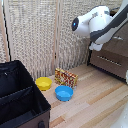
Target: Locate and clasp the grip of the topmost drawer. Steadily and circumspectly yank the drawer open. Discover and seize the nutrition bar using your clamp. Deposit the nutrition bar in the accessible drawer. Unclench the nutrition bar.
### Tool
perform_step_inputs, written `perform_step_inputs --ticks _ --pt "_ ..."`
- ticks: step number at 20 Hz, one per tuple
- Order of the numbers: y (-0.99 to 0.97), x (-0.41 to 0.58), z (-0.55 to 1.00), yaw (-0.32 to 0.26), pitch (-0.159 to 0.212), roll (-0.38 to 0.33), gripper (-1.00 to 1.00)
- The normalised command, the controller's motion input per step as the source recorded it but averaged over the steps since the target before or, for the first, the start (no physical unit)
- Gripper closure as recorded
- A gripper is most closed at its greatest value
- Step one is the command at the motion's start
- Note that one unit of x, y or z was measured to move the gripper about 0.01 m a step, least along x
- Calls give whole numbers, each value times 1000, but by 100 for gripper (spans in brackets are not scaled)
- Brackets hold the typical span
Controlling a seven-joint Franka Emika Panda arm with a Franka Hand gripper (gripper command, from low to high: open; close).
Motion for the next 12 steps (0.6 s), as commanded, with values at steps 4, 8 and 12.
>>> perform_step_inputs --ticks 4,8,12 --pt "788 64 -71 -62 0 61 100" --pt "91 159 -17 4 2 12 -100" --pt "0 91 2 0 23 18 -100"
